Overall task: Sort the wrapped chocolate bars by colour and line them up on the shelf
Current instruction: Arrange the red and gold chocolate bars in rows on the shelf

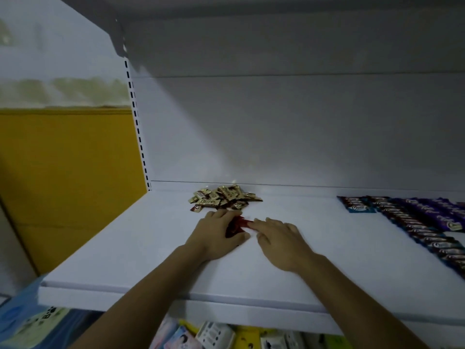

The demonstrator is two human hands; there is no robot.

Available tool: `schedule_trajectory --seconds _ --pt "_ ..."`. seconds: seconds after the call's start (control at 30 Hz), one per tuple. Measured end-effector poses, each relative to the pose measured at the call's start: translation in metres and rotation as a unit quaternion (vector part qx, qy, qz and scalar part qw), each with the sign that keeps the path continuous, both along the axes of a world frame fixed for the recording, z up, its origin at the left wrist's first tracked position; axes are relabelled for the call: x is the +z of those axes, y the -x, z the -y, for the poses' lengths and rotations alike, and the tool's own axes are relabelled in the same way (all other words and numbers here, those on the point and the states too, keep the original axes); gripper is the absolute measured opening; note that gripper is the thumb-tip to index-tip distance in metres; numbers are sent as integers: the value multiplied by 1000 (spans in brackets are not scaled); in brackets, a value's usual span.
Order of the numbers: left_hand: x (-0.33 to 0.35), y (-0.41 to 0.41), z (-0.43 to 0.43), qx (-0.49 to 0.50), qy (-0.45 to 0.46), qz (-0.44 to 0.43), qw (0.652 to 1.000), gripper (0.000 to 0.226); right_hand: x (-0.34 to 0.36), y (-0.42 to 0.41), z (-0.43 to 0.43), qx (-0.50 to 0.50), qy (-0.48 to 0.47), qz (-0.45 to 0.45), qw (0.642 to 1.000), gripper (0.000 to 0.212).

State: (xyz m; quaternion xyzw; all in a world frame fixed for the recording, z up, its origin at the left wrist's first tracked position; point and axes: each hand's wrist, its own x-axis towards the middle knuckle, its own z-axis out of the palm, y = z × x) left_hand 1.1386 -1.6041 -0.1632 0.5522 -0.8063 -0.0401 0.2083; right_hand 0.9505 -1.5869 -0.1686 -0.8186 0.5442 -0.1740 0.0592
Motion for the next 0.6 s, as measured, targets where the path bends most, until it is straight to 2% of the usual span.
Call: schedule_trajectory --seconds 0.1,0.23,0.43,0.53,0.6 --pt "1 -1 1 -18 -12 3 1000 61 4 -2 -8 25 44 18 999 45" --pt "1 -3 -1 -44 -5 -11 999 45 9 -7 -22 5 65 24 998 43" --pt "4 2 -8 -10 102 18 995 40 11 -8 -27 -40 75 26 996 39" --pt "7 7 -6 -23 157 87 984 38 8 -6 -21 -29 81 29 996 37" --pt "9 9 -5 -33 180 141 973 38 6 -1 -15 -24 31 108 993 39"
